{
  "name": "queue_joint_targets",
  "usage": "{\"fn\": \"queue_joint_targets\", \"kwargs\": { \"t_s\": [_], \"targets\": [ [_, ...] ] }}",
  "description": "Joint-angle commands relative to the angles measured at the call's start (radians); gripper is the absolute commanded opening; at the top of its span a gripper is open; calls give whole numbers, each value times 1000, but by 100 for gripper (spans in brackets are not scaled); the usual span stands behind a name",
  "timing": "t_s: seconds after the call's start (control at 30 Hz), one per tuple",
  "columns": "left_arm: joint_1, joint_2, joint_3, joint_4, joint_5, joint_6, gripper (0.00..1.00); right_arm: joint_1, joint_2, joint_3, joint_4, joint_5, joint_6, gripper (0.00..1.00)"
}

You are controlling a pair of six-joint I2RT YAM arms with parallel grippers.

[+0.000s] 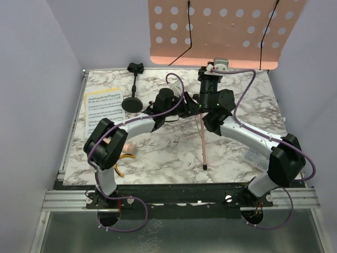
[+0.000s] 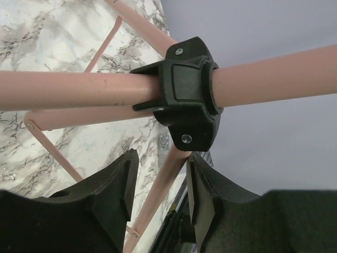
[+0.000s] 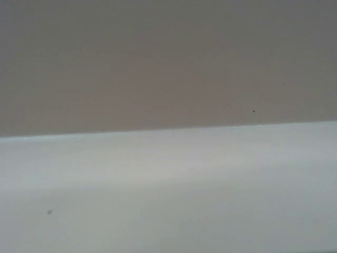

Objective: Set up the instrument practice props

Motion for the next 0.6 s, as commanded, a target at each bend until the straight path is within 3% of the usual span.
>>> {"fn": "queue_joint_targets", "kwargs": {
  "t_s": [0.0,0.2,0.43,0.57],
  "targets": [
    [56,51,-39,-259,-17,151,43,6,-65,-22,193,41,64,0],
    [60,105,-19,-254,23,169,36,16,-51,-70,185,70,38,0],
    [60,120,-16,-225,60,132,47,31,-36,-71,174,87,35,1],
    [61,104,-42,-226,24,146,45,49,-36,-43,129,100,8,13]
  ]
}}
